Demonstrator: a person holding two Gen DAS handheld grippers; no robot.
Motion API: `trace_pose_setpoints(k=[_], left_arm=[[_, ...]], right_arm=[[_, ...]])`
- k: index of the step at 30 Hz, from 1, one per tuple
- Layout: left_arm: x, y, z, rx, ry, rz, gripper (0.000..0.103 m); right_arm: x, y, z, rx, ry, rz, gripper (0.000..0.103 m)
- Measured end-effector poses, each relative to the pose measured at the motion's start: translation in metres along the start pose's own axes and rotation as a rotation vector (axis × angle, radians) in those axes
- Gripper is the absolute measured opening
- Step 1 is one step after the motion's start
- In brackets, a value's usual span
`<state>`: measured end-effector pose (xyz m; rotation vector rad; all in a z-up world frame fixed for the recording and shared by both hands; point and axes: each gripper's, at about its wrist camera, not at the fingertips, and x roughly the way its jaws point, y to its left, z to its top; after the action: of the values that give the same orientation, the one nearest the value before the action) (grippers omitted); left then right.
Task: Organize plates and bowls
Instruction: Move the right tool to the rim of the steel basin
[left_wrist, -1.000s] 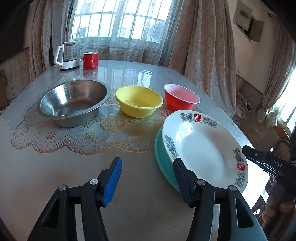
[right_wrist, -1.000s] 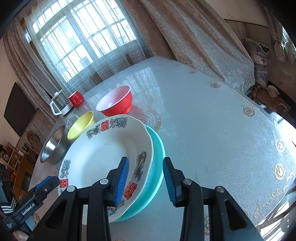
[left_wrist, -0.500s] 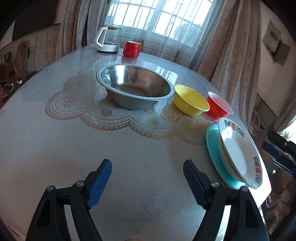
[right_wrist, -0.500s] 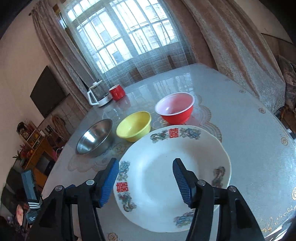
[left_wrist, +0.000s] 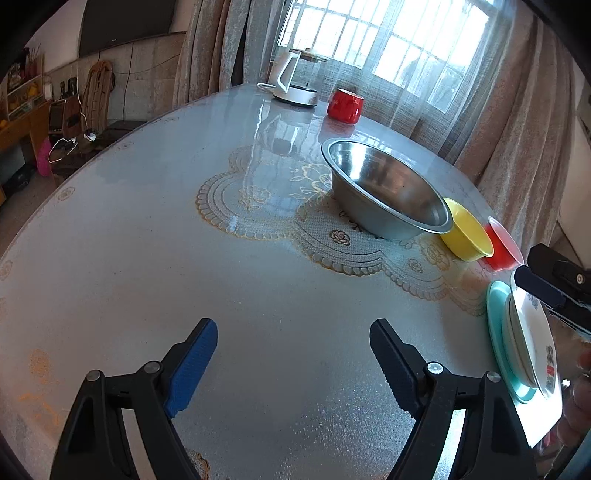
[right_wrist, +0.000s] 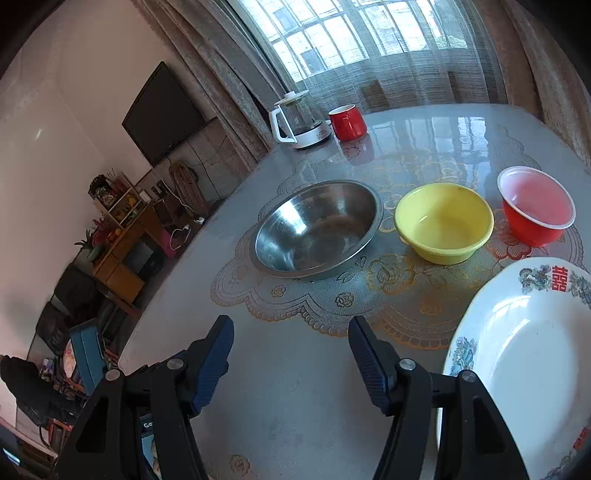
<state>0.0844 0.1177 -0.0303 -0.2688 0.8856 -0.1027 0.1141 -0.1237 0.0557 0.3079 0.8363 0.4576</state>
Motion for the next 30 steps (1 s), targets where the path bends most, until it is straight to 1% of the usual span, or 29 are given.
trace_pose_setpoints(k=[2,4,7,9,12,14,16,17,20,22,24,26,28,29,30], left_arm=[[-0.002,0.008,0.002,-0.026,-0.017,0.003,0.084],[-0.004,0.012,0.006,-0.019,-0.035,-0.007,0.084],[-0.005,0.017,0.017,-0.024,-0.062,0.006,0.085],[-0.003,0.019,0.028,-0.027,-0.058,0.017,0.085],[0.003,0.020,0.044,-0.021,-0.042,0.002,0.085],[0.009,0.023,0.053,-0.035,-0.019,-0.006,0.085],[0.013,0.026,0.062,-0.060,0.000,-0.046,0.084],[0.014,0.026,0.067,-0.071,-0.005,-0.057,0.084],[0.011,0.021,0.081,-0.059,-0.050,-0.081,0.084],[0.010,0.017,0.091,-0.054,-0.089,-0.102,0.084],[0.011,0.014,0.101,-0.058,-0.108,-0.112,0.084],[0.019,0.010,0.111,-0.052,-0.111,-0.105,0.084],[0.032,0.007,0.121,-0.056,-0.082,-0.097,0.083],[0.038,0.005,0.126,-0.067,-0.064,-0.091,0.079],[0.043,0.004,0.130,-0.078,-0.054,-0.100,0.078]], right_arm=[[0.008,0.003,0.003,-0.012,0.014,0.023,0.066],[0.015,0.000,0.007,0.021,0.027,0.038,0.066],[0.025,-0.013,0.015,0.118,0.049,0.083,0.066],[0.030,-0.022,0.020,0.191,0.051,0.106,0.066],[0.034,-0.033,0.026,0.261,0.036,0.115,0.066],[0.038,-0.038,0.029,0.289,0.043,0.109,0.066],[0.041,-0.044,0.032,0.310,0.040,0.104,0.066],[0.042,-0.046,0.034,0.314,0.039,0.101,0.066],[0.047,-0.053,0.040,0.322,0.042,0.078,0.066],[0.050,-0.057,0.044,0.341,0.037,0.078,0.066],[0.053,-0.060,0.048,0.346,0.030,0.072,0.064],[0.058,-0.061,0.052,0.344,0.027,0.056,0.063],[0.067,-0.064,0.054,0.362,0.039,0.037,0.058],[0.070,-0.064,0.055,0.366,0.046,0.021,0.055],[0.074,-0.065,0.056,0.369,0.059,-0.013,0.052]])
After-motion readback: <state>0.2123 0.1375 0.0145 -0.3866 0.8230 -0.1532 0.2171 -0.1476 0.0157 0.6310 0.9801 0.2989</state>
